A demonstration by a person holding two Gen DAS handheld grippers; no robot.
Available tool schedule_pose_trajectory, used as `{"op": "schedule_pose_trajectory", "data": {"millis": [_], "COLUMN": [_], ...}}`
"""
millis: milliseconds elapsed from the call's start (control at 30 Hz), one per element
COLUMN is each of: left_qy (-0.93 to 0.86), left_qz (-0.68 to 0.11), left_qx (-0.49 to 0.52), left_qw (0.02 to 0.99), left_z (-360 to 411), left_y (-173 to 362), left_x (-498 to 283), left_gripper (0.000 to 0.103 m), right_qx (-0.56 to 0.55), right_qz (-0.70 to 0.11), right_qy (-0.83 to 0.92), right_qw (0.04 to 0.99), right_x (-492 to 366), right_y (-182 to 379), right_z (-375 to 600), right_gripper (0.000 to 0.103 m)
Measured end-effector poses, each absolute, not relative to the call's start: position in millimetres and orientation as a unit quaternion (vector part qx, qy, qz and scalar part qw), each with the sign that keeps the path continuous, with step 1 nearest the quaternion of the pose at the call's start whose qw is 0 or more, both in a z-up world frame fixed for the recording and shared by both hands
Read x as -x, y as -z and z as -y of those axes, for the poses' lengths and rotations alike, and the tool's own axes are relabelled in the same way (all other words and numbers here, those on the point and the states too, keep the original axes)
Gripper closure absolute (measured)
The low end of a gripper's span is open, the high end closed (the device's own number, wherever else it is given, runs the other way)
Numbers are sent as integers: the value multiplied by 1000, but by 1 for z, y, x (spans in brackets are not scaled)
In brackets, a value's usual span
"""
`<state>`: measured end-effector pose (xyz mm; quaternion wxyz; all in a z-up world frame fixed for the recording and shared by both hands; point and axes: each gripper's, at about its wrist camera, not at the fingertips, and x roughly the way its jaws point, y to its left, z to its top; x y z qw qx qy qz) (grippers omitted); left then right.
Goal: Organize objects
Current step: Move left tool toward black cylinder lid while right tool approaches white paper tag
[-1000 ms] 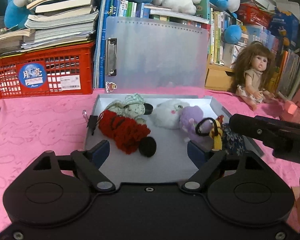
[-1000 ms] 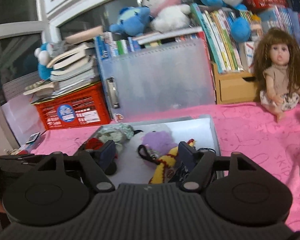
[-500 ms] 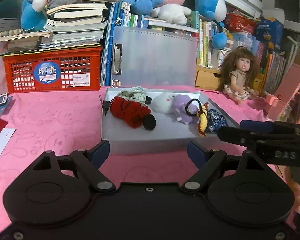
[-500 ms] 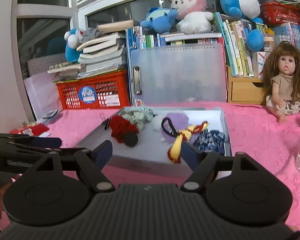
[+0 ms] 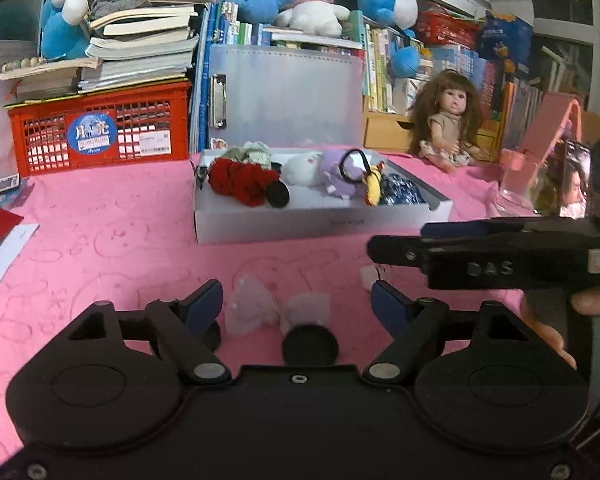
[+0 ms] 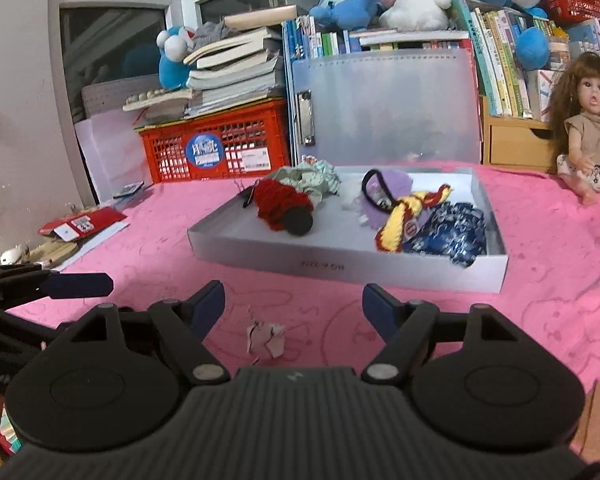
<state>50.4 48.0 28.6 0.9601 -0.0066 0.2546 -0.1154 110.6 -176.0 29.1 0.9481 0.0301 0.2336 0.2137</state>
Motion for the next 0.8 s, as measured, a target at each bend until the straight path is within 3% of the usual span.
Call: {"op": "schedule_pose_trajectory", "data": {"millis": [400, 800], "left_qy": [120, 120], "left_qz": [-268, -277], "left_qx": [1, 7], "left_qw": [956, 953], "left_z": [-43, -42], "left_y": [-11, -5], "left_x": [-38, -39], "left_gripper": [51, 56], "right_qx": [-53, -71], "right_qz": [-270, -284], "right_qy": [-213, -204], "right_qw": [937, 934], "right_x": [-116, -121], "right_y": [-15, -11], "right_z": [172, 175], "right_gripper": [18, 20]}}
